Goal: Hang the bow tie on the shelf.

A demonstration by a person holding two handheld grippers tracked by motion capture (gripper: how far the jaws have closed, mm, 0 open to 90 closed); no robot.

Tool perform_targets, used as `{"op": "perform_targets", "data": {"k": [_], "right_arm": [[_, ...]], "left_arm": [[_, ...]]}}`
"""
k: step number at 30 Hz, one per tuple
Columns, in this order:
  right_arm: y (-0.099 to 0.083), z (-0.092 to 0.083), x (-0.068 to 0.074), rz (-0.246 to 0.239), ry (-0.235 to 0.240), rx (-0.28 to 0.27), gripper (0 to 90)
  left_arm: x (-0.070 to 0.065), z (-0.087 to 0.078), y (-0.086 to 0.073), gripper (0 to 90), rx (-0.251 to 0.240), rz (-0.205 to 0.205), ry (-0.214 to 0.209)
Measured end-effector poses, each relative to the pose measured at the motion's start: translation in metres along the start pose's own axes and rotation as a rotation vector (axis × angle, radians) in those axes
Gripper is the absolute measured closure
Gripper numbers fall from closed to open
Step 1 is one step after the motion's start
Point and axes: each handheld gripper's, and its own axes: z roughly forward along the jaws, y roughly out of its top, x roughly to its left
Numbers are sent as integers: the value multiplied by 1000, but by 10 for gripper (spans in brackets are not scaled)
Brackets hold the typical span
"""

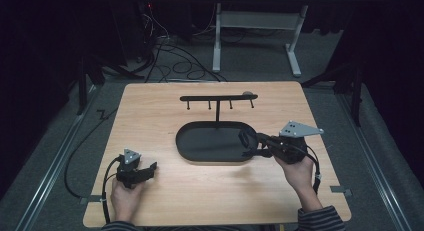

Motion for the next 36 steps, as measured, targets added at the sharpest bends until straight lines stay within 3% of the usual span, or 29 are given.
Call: {"op": "perform_targets", "data": {"k": [36], "right_arm": [[34,6,-19,4,-30,-33,900]], "left_arm": [[0,0,0,293,0,-1,-2]]}}
